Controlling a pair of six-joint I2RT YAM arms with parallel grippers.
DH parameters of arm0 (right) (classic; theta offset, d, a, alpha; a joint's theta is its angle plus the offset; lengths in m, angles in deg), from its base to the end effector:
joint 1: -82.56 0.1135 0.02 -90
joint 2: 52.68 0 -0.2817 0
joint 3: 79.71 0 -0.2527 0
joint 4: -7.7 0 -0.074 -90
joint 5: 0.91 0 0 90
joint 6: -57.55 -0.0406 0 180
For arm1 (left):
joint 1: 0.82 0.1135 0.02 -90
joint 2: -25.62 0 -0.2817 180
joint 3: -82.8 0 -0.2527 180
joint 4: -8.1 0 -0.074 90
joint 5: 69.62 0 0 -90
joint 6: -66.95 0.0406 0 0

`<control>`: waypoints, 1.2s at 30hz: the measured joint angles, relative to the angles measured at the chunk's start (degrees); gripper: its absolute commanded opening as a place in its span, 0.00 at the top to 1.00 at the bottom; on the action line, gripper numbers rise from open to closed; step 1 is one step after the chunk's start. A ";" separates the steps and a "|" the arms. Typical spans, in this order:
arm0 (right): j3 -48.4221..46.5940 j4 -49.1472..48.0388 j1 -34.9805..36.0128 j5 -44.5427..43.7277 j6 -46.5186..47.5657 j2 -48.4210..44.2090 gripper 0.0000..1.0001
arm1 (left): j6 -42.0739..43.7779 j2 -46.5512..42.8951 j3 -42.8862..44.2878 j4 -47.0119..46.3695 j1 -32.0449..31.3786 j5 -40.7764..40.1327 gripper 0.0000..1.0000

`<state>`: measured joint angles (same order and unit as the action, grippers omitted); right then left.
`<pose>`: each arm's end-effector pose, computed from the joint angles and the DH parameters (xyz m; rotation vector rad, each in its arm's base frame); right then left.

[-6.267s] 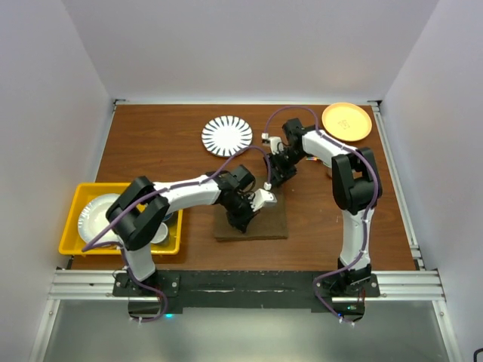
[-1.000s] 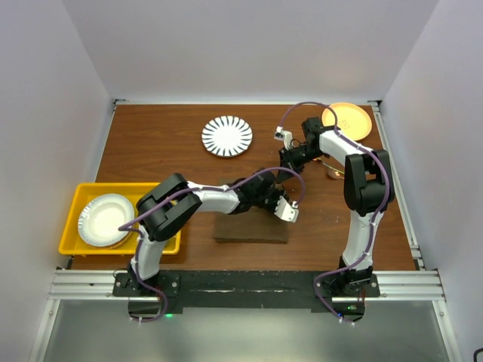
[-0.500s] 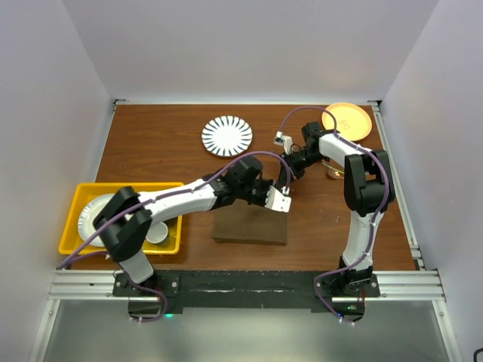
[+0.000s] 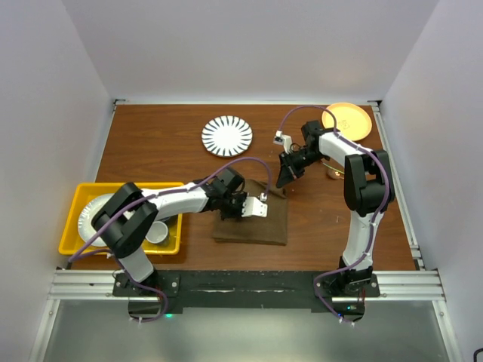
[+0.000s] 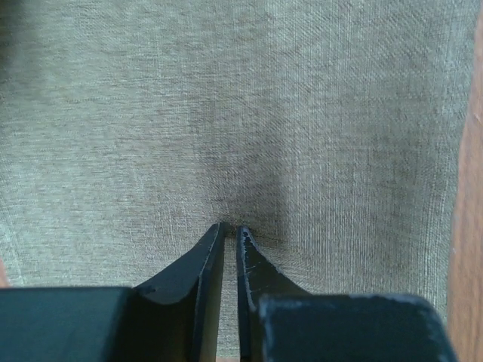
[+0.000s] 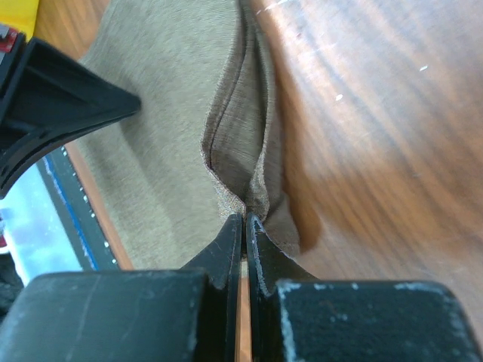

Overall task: Fold the napkin into a case and place the utensils inside
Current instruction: Fold the lower triangle-folded napkin at the center of the board.

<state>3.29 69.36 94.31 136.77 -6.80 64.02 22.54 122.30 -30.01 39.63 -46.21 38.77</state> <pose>0.3852 0.1108 0.1798 -0.9403 2.5001 1.1466 0.2207 -0.2420 0.1705 1.9348 1.7491 -0.4207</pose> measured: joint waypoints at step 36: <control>10.88 3.34 4.39 -6.73 0.09 -2.73 1.00 | -6.03 -7.10 -2.45 -0.81 1.92 1.33 0.82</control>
<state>14.17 72.70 98.70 130.04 -6.71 61.29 16.50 115.20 -32.46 38.82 -44.29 40.11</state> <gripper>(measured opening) 0.019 0.190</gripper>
